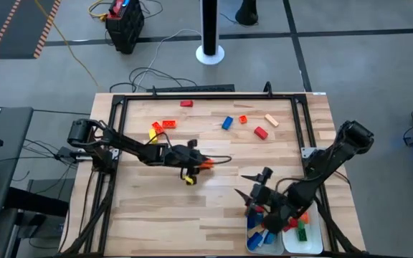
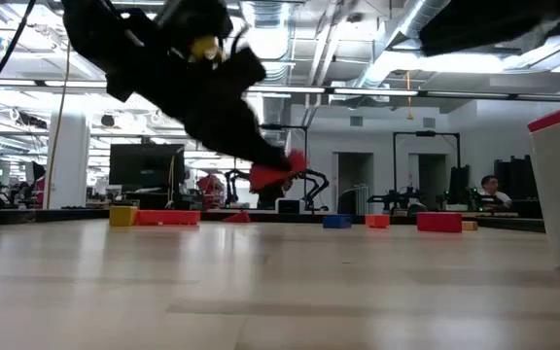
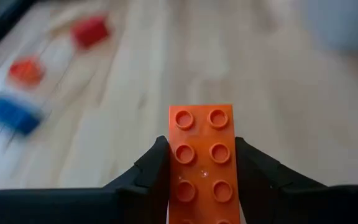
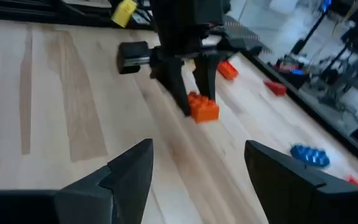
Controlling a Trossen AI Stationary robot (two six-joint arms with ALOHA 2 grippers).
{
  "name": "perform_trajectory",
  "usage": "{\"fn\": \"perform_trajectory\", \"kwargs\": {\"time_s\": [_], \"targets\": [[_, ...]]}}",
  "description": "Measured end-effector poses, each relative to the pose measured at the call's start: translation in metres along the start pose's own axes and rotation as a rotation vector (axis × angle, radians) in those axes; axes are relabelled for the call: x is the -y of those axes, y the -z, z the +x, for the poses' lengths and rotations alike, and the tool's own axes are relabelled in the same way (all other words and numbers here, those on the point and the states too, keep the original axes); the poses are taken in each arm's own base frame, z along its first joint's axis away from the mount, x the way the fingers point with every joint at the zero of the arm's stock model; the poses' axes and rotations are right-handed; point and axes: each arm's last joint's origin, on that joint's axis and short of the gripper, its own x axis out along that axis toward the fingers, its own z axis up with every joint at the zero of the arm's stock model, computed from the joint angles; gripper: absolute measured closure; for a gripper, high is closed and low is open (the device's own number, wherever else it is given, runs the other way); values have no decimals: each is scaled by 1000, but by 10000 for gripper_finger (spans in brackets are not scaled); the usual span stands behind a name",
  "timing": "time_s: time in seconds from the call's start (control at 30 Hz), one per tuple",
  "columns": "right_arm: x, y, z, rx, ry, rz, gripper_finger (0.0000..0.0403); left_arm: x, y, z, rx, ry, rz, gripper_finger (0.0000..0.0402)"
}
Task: Sort blocks by size
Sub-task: Put the large orange game piece into the gray bin
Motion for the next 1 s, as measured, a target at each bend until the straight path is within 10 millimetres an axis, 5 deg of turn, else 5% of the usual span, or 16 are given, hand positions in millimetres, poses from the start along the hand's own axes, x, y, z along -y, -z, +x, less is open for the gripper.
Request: {"fn": "perform_trajectory", "kwargs": {"time_s": [0.47, 1.0], "targets": [[-4, -32, 49, 69, -126, -40, 122, 50, -28, -14, 277, 153, 54, 271], [-2, -50, 58, 161, -215, -5, 122, 75, -65, -25, 453, 156, 123, 271]]}}
